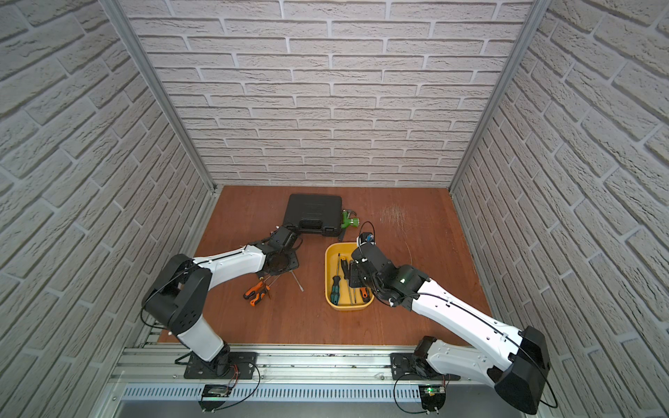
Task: Put the screwdriver on the desktop into the storage box
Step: Pick up the screwdriver from the center of the board.
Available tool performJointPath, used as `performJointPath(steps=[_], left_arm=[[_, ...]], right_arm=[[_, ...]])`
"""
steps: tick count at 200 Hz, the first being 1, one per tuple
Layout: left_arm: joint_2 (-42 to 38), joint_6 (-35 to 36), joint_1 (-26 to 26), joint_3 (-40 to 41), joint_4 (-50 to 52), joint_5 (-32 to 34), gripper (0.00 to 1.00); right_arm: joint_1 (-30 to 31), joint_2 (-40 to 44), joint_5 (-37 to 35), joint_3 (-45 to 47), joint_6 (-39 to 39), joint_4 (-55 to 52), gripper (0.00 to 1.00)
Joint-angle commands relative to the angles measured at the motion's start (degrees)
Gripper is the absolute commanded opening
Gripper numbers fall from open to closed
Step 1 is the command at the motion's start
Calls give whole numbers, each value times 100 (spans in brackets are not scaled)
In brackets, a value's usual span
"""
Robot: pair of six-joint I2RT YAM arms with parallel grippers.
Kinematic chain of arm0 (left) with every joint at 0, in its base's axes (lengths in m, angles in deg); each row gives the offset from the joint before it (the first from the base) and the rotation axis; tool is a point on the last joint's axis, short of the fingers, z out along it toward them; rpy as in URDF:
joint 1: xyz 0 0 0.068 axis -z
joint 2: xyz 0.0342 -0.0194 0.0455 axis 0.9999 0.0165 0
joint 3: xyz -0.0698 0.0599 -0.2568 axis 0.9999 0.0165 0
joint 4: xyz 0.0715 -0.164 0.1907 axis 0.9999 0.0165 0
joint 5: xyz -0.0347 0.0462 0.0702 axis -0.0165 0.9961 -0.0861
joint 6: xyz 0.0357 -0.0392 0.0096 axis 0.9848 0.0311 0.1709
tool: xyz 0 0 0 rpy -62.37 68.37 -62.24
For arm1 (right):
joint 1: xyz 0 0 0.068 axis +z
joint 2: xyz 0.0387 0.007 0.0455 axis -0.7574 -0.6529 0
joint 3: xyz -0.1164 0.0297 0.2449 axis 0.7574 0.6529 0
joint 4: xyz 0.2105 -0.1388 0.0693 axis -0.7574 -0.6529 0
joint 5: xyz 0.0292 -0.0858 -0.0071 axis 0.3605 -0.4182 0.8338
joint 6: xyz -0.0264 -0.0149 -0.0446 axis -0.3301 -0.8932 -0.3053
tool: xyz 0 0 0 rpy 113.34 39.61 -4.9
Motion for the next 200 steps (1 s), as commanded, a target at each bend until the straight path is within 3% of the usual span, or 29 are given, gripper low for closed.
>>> performJointPath(steps=[1,56,102,200], left_arm=[[160,-97,-55,-67,-51,-14,42],[412,-100,-44,-65,-69,-43,34],[420,-61,-24,0,-94,-100,20],[-692,365,462,-77,671,505,0]], right_arm=[[29,153,-138,135,-11,13,22],[25,183,-123,197,-2,80,23],[26,275,-157,197,13,29,23],[17,545,-414,322,93,-8,22]])
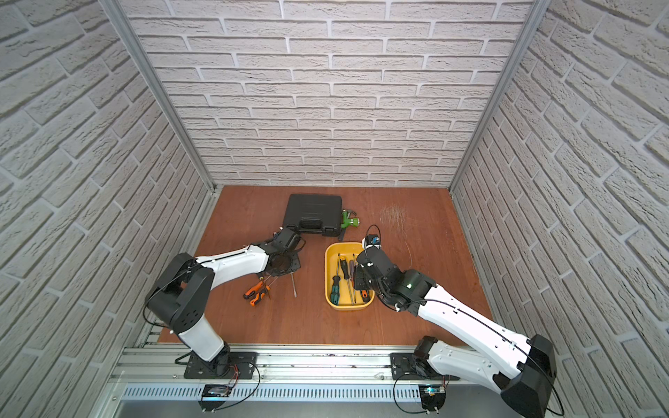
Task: Put the screwdriver on the desktop into the storage box
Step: Pick up the screwdriver from the center of the board, then place the screwdriver in the storage box.
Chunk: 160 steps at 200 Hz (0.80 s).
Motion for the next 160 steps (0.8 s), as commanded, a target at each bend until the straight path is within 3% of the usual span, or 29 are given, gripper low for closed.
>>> performJointPath(steps=[1,33,77,125,160], left_arm=[[-542,234,191,2,424,349,0],[-1314,377,486,-36,914,775,0],[-2034,589,963,-208,1032,637,0],[-2506,350,1190,-230,577,233,0],[-2393,299,1186,-640,303,262,0]], right_arm=[[17,159,-189,92,64,59,23],[-36,227,-185,217,151,148,22],[-128,166,-343,201,322,-19,22],[-264,204,-412,196,475,-208,21],[-379,366,-485,185,567,-342,21]])
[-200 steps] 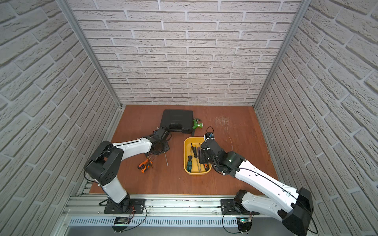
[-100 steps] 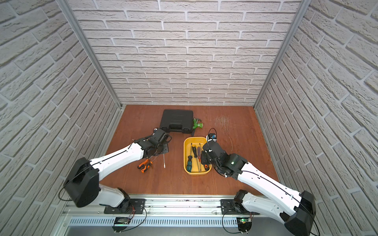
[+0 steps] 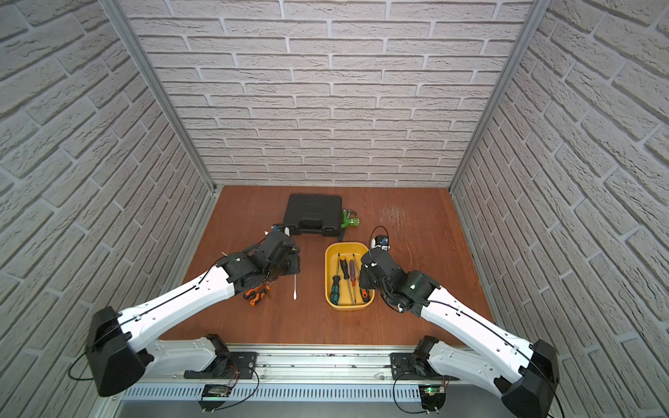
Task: Put the screwdriver on the desktop into the storage box
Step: Place the screwdriver in the storage box.
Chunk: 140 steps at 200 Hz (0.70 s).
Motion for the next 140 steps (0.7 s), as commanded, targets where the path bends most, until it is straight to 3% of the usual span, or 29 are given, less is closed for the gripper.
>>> performJointPath(steps=[1,70,98,140], left_arm=[[50,-59,12,-419,-485,-39,0],[1284,97,152,-1322,-697,-497,0],[1818,211,310,-1607,-560,-230,0],[2245,-23,506,-1650,-882,-351,0]], right_arm=[[-84,201,-165,38,146,-118,21],[-211,576,-348,49,193,-480,21],[-255,690,-450,59,297,-660,21],[-273,863,-439,140,360,-683,21]])
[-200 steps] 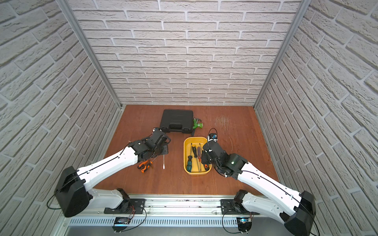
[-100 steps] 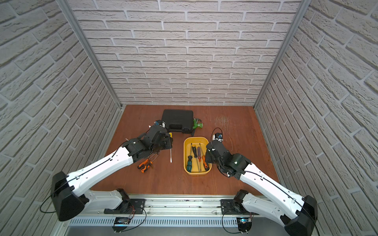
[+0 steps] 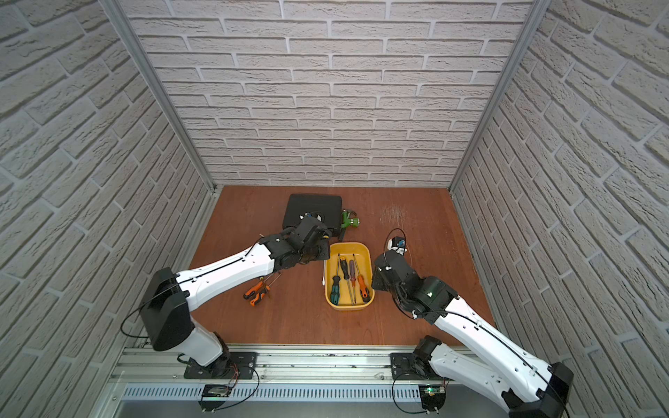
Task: Put the screwdriver on the desktop into the storage box
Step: Place the screwdriver in the storage box.
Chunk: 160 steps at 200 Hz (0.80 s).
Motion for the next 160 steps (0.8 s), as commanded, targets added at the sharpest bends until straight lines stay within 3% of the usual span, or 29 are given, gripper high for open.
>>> performJointPath(steps=[1,96,160], left_arm=[[116,-69,127,-155,-299,17,0],[632,-860,181,-172,-685,74,0],[904,-926,299,-79,-789,-27,0]], right_arm=[[-42,126,-123,108,107,-60,21],[-59,203,-48,167,77,-12,21],[-78,52,0,259,50,113,21]])
